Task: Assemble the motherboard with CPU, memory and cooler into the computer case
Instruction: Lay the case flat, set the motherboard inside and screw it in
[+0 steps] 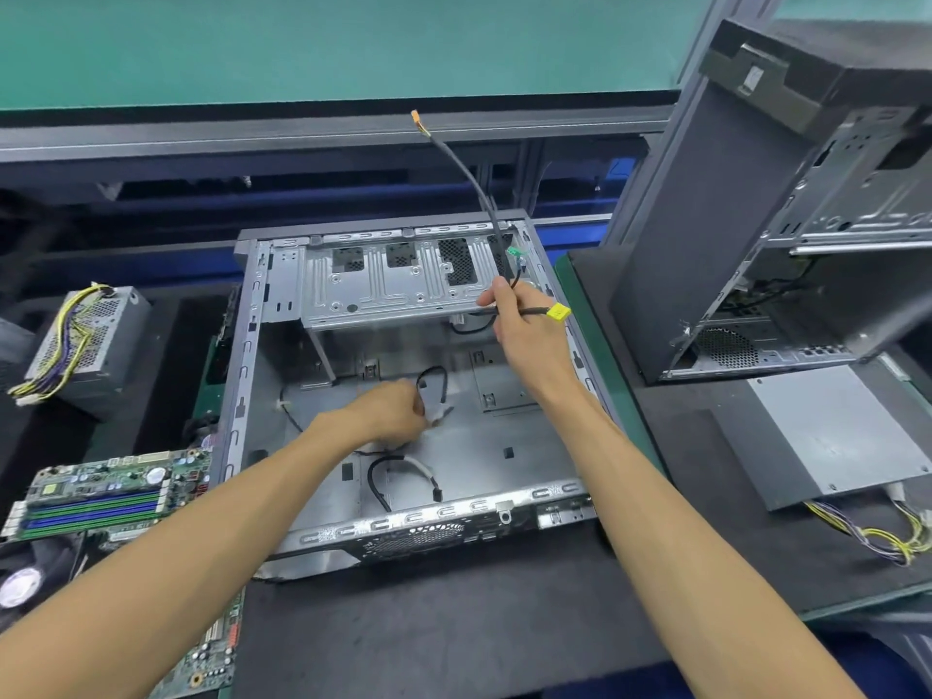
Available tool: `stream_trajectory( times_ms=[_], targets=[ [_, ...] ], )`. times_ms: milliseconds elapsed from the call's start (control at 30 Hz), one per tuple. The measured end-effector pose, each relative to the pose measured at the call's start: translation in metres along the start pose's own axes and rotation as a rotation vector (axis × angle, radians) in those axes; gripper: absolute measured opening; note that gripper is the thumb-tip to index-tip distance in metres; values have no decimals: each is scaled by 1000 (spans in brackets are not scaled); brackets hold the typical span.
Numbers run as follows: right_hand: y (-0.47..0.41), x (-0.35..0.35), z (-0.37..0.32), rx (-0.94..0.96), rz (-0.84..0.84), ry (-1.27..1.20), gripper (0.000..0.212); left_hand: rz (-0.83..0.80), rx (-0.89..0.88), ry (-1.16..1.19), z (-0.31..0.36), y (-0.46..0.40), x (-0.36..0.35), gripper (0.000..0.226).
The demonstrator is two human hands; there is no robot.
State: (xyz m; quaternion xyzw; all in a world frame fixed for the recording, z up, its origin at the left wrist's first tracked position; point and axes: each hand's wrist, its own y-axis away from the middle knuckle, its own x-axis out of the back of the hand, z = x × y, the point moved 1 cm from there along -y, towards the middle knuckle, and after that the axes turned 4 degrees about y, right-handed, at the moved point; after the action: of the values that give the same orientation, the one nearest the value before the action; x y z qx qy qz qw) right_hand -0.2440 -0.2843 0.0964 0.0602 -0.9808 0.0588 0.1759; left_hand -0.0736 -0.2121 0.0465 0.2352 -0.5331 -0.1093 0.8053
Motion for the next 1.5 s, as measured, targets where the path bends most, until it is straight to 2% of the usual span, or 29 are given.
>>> stream_trajectory(
  times_ms=[133, 233, 300, 400, 533, 700, 767, 867, 933, 1033, 1133, 1233, 1300, 1333, 1367, 1433, 1467, 1500],
  targets=[
    [0, 0, 0, 41, -6, 15, 34, 205, -199, 350, 15, 22, 29, 15],
    [1, 1, -1, 76, -2, 33, 34, 373, -304, 521, 23, 46, 55, 17],
    [0, 1, -1, 89, 9, 44, 34, 479, -262, 679, 24, 52, 73, 18],
    [2, 1, -1, 121, 3, 37, 33, 613, -67, 846, 20, 45, 97, 23],
    [4, -2, 0, 228, 19, 104, 33, 649, 99, 941, 21, 24, 110, 29],
    [1, -3, -3, 397, 2, 271, 38, 631, 149, 1138, 42, 5, 115, 26],
    [1, -3, -6, 550, 6, 366, 38, 596, 123, 1114, 51, 0, 113, 28],
    [2, -2, -6, 729, -6, 588, 32, 427, -51, 968, 65, -1, 105, 28],
    [2, 0, -7, 734, 28, 634, 26, 300, -163, 881, 70, 2, 100, 30],
    [3, 5, -11, 652, 139, 613, 19, 262, -212, 816, 76, 5, 96, 30],
    [4, 6, -13, 489, 131, 552, 30, 376, -282, 546, 81, 8, 92, 27],
    [6, 8, -10, 372, 99, 444, 36, 671, -311, 308, 75, 21, 82, 17],
    [7, 8, -11, 288, 71, 327, 39, 842, -292, 294, 67, 30, 74, 9],
    [7, 7, -12, 258, 60, 282, 41, 790, -237, 358, 64, 33, 70, 8],
    [7, 6, -13, 235, 57, 244, 41, 630, -159, 484, 65, 34, 67, 11],
    [5, 3, -14, 192, 56, 205, 41, 131, -39, 880, 71, 34, 57, 16],
    [5, 1, -14, 166, 57, 200, 40, -63, -41, 1085, 75, 35, 51, 14],
    [5, -1, -16, 140, 58, 192, 39, -178, -70, 1277, 79, 35, 48, 11]
  ],
)
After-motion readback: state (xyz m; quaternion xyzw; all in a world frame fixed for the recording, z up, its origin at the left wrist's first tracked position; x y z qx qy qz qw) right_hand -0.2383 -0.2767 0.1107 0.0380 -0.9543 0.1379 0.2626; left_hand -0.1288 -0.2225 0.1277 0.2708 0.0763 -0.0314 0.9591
